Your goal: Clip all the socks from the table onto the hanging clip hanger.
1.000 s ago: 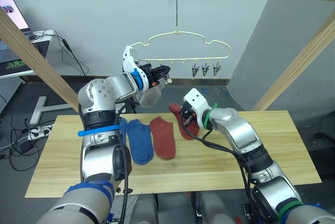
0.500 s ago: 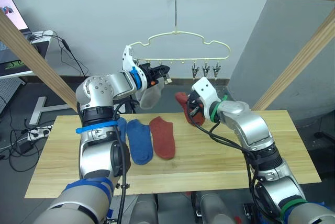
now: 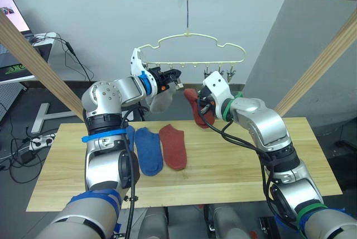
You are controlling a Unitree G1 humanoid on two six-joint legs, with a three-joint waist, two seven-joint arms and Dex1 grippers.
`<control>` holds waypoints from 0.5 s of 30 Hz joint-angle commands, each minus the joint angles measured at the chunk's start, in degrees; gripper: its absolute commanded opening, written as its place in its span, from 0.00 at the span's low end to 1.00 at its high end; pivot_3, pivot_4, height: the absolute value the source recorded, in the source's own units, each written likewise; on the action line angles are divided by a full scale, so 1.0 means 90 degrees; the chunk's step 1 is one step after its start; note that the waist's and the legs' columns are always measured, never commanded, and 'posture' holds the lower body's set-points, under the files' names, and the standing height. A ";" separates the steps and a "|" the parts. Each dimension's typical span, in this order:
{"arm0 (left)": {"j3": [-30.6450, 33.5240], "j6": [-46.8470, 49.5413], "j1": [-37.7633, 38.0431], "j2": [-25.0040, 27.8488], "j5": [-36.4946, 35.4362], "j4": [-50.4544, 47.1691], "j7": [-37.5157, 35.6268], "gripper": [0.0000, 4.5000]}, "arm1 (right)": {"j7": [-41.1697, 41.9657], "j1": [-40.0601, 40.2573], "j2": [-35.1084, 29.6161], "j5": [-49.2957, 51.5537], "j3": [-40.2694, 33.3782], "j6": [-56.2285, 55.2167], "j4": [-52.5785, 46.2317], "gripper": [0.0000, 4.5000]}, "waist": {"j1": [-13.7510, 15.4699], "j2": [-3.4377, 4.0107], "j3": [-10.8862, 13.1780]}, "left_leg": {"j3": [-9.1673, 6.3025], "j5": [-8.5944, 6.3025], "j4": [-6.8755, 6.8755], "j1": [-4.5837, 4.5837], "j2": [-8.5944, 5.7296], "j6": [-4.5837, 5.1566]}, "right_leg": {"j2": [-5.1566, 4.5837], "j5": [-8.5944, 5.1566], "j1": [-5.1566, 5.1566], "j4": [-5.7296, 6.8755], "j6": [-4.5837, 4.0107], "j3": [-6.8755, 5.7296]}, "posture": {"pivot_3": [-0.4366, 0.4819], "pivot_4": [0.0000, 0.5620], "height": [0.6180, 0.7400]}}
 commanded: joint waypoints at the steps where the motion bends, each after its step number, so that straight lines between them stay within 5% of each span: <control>1: -0.0023 -0.0020 -0.0001 0.0019 -0.0026 -0.0118 0.0032 0.04 | -0.0008 -0.0253 0.0075 0.0075 -0.0017 -0.0246 0.0058 0.01 | 0.0000 0.0000 0.0000 | 0.0000 0.0000 0.0000 0.0000 0.0000 0.0000 | 0.0000 0.0000 0.0000 0.0000 0.0000 0.0000 | 0.45 0.33 1.00; 15: 0.0024 -0.0044 0.0056 -0.0007 -0.0039 -0.0213 0.0088 0.04 | 0.0088 -0.0597 0.0263 0.0129 0.0079 -0.0369 0.0270 0.01 | 0.0005 0.0000 0.0000 | 0.0000 0.0000 0.0000 0.0000 0.0000 -0.0001 | -0.0001 0.0000 0.0000 0.0001 0.0000 -0.0001 | 0.46 0.34 1.00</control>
